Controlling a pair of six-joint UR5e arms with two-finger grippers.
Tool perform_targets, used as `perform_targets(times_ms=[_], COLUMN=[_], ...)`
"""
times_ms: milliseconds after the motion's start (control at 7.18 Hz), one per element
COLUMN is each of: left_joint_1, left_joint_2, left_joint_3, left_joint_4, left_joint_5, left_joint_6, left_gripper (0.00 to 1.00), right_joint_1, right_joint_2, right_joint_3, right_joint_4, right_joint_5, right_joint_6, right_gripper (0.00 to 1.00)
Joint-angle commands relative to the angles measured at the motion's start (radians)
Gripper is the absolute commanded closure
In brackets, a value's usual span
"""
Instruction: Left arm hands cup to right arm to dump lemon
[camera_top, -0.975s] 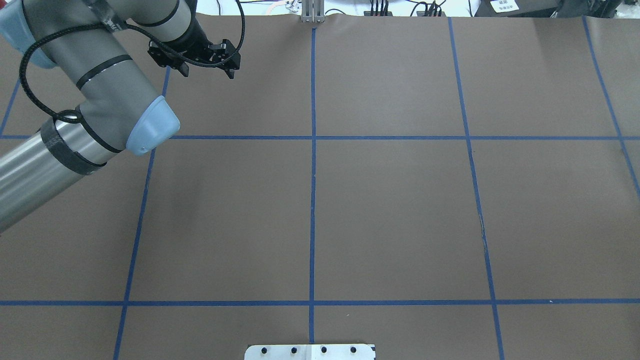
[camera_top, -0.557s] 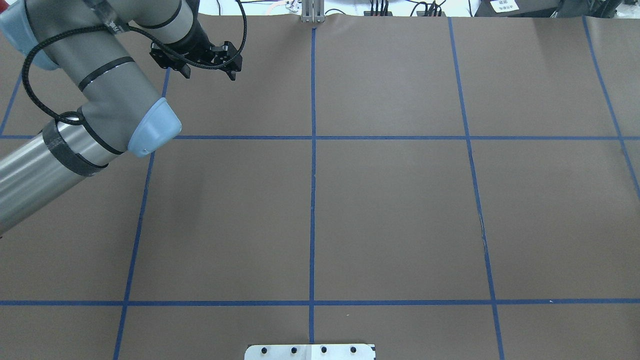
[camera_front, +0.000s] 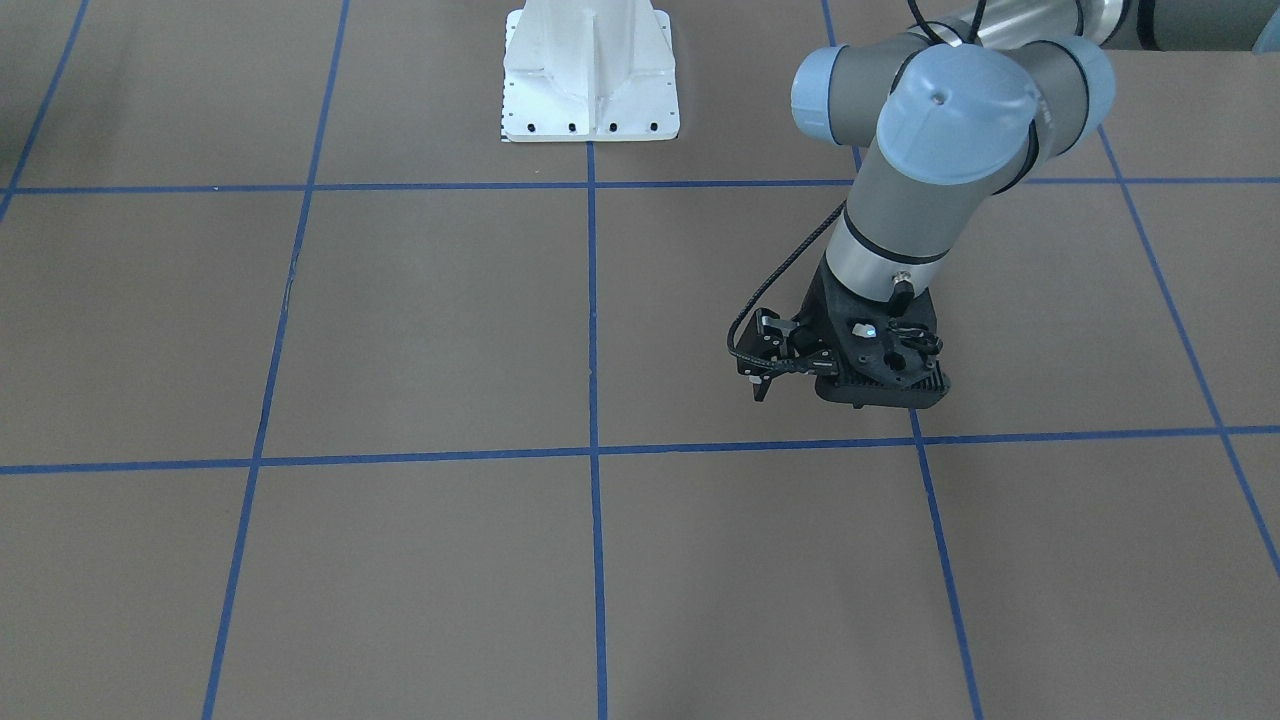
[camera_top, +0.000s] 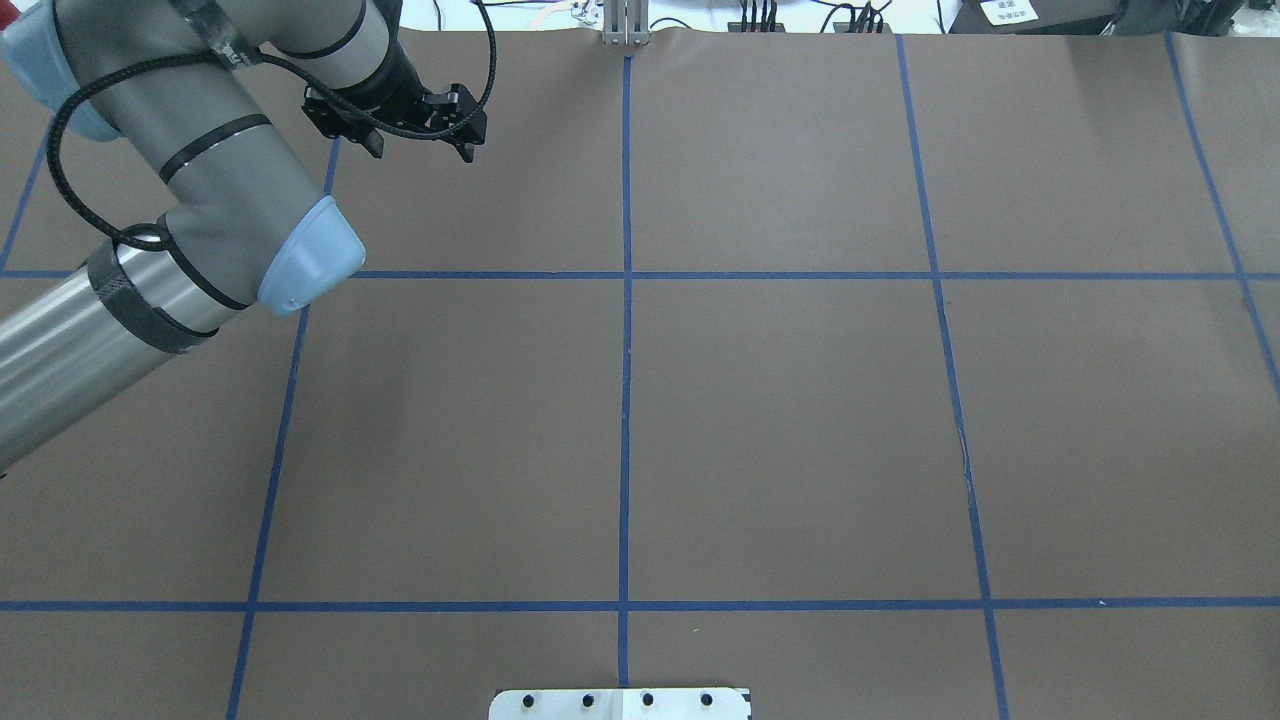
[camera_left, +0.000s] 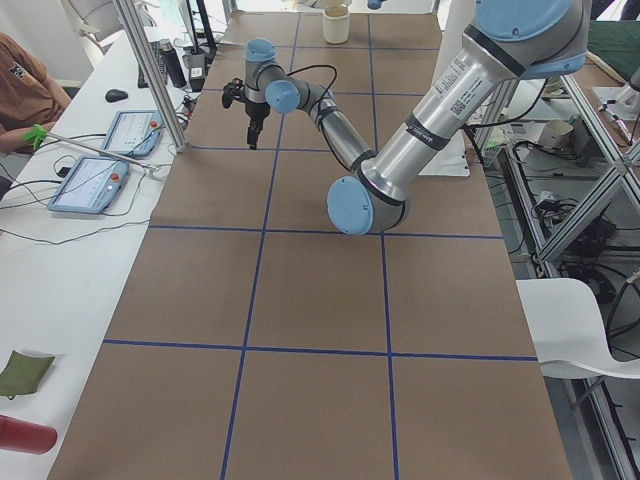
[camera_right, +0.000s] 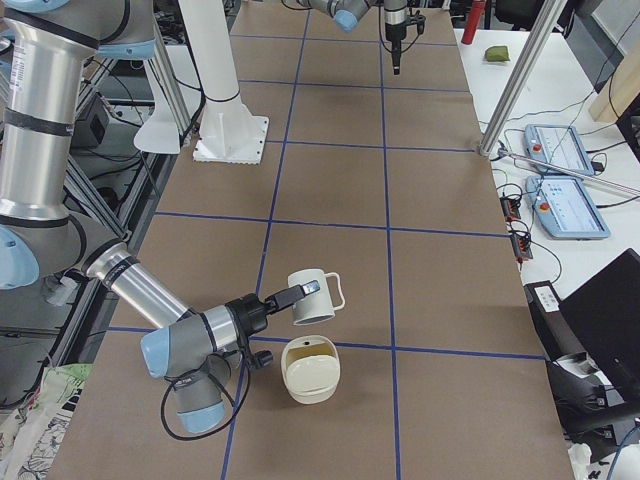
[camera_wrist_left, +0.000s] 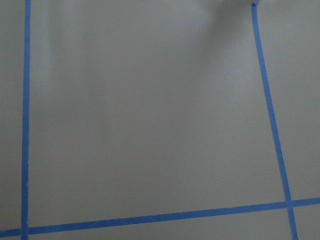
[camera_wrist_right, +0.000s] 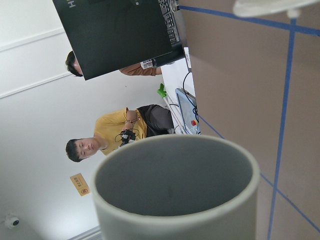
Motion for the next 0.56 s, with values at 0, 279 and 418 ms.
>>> perform_targets(times_ms=[0, 279, 418], left_joint_1=[0.001, -0.001, 0.001], left_joint_2=[0.0, 0.0, 0.0], left_joint_3=[0.0, -0.001, -0.001], left_joint_4=[0.001, -0.001, 0.001], left_joint_5=[0.0, 0.0, 0.0], left_joint_6=[0.0, 0.0, 0.0], left_gripper=[0.0, 0.0, 0.0], right_joint_1=[0.0, 0.0, 0.0], right_joint_2=[-0.003, -0.01, -0.015], right_joint_3=[-0.001, 0.002, -0.004], right_joint_4=[0.0, -0.002, -0.019], right_joint_5=[0.046, 0.076, 0.129], right_joint_6=[-0.269, -0.489, -0.683], right_gripper=[0.8, 0.8, 0.8])
